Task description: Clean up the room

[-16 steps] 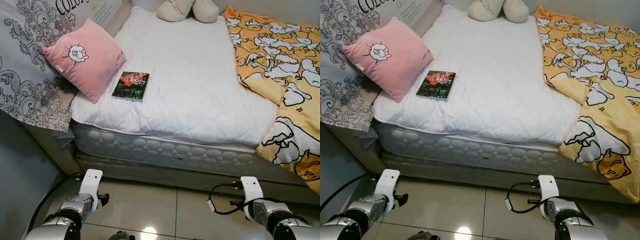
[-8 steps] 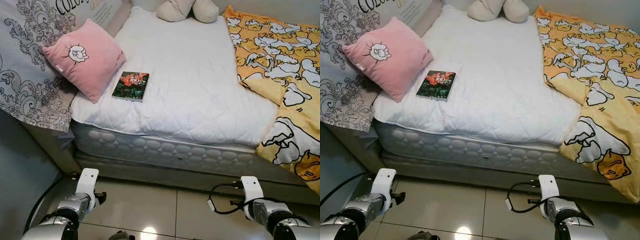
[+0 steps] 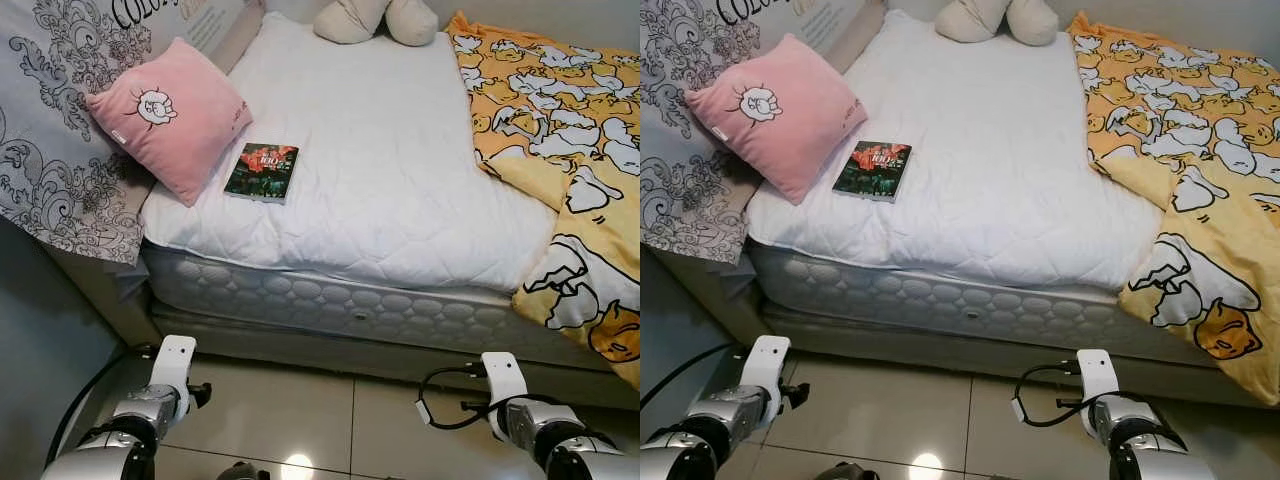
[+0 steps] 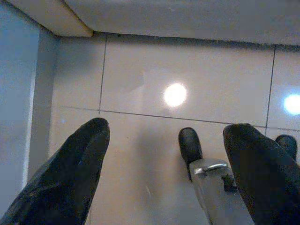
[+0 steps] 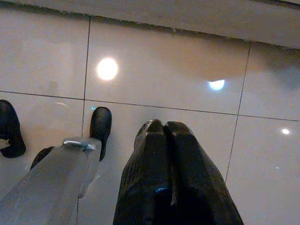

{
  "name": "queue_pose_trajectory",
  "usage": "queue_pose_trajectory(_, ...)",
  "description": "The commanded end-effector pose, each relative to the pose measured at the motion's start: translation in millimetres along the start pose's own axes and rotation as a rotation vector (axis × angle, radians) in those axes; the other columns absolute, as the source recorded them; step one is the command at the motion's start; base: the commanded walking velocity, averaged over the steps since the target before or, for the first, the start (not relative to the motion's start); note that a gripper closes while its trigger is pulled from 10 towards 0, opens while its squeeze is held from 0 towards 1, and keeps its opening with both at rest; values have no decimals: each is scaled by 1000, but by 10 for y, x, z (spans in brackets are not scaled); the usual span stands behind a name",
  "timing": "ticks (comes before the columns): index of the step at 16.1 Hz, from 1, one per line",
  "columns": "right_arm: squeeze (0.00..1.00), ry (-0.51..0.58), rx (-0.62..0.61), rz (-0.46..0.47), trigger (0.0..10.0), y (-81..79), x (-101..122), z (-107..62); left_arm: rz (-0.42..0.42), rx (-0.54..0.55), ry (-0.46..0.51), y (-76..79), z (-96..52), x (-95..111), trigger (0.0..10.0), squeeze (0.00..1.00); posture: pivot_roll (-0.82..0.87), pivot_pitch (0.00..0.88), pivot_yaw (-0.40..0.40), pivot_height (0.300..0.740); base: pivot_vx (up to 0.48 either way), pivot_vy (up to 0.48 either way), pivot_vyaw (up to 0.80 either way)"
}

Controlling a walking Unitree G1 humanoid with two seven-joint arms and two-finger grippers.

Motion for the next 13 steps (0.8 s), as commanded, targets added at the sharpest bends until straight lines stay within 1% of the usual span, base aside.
queue_pose_trajectory(1,0,27,-2,16,10000,-1,59,-8,-30,12,22,-37,-5,85,10000,0,-66,0,-49,740,0,0,0)
queue_pose_trajectory(4,0,21,-6,19,10000,10,36,-5,-1,7,19,-27,-4,81,10000,0,-68,0,-49,740,0,0,0)
queue_pose_trajectory(13,0,17,-8,25,10000,9,32,-4,1,0,20,11,2,96,10000,0,-71,0,-46,740,0,0,0)
Point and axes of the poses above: a point about 5 cm out from each wrist's last joint towards the gripper, its own z axis pointing out of the wrist towards the gripper, its own x axis along the axis of the wrist's last joint, y = z × x, the point moved 2 cm from there along z, pointing out of the wrist towards the gripper, and after that the axes turned 15 degrees about z, right-handed, at the moved point
